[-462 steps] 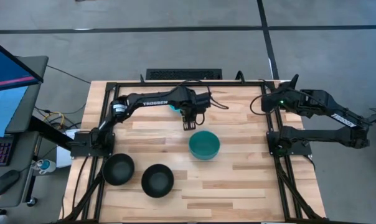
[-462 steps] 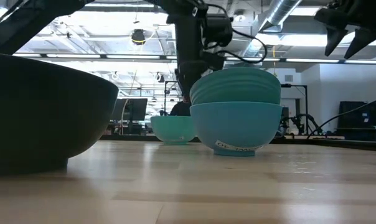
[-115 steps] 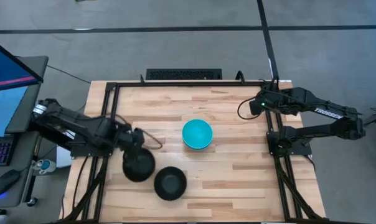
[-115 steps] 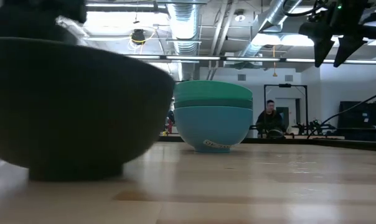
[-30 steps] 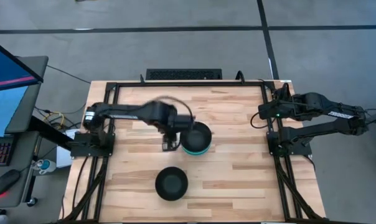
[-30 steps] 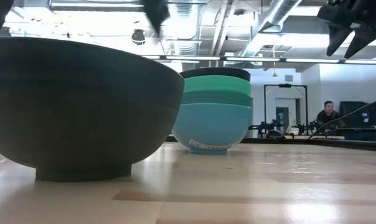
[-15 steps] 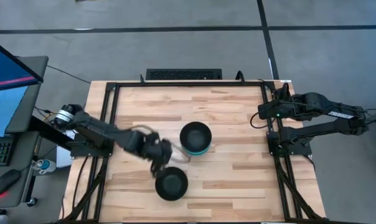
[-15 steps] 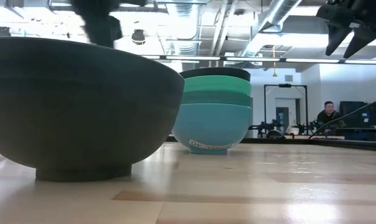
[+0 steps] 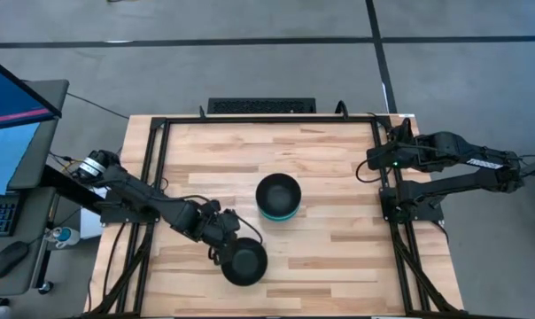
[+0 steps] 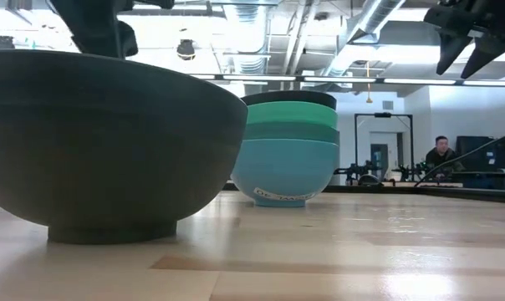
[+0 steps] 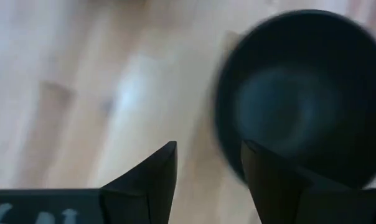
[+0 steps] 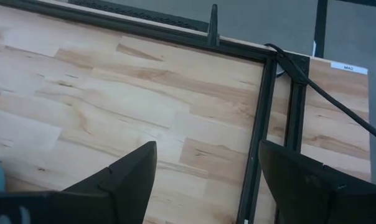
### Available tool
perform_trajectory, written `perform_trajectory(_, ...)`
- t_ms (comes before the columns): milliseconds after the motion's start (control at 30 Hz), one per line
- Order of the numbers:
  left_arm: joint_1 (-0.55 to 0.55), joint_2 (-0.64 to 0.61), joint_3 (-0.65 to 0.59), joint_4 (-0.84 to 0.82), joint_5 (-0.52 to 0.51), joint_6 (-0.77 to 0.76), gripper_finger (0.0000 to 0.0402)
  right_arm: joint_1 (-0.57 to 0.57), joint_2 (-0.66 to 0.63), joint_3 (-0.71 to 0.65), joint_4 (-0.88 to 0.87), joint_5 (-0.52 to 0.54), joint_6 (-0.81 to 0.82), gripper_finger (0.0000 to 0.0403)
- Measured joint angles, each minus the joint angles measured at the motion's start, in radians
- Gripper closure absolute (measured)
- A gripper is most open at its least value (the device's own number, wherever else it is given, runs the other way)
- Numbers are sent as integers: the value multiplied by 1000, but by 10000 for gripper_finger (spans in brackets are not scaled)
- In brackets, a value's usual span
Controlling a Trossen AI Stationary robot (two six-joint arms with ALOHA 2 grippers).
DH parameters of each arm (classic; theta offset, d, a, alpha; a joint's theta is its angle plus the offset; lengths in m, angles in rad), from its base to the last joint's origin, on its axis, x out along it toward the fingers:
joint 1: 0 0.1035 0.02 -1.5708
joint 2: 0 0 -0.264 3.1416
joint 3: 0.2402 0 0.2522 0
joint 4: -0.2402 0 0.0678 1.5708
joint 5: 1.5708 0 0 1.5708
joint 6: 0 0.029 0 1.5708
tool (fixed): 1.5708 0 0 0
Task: Nest bowls inside each other
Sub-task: Stack the black bowl on the black bowl
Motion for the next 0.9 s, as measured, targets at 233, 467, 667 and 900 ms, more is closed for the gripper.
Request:
perform_trajectory(233, -6, 28, -65, 127, 47, -61, 232, 0, 0, 0, -3, -9, 0, 97)
perform_trajectory(467, -1, 30, -67, 141, 51, -62, 232, 0, 0, 0, -14, -9, -2, 97)
perform_trajectory(667, 0, 30, -147, 251, 88, -106, 232, 0, 0, 0, -17, -9, -11, 97)
perform_trajectory(900, 7, 31, -198, 288, 91, -114, 240, 0, 0, 0, -16, -9, -11, 97)
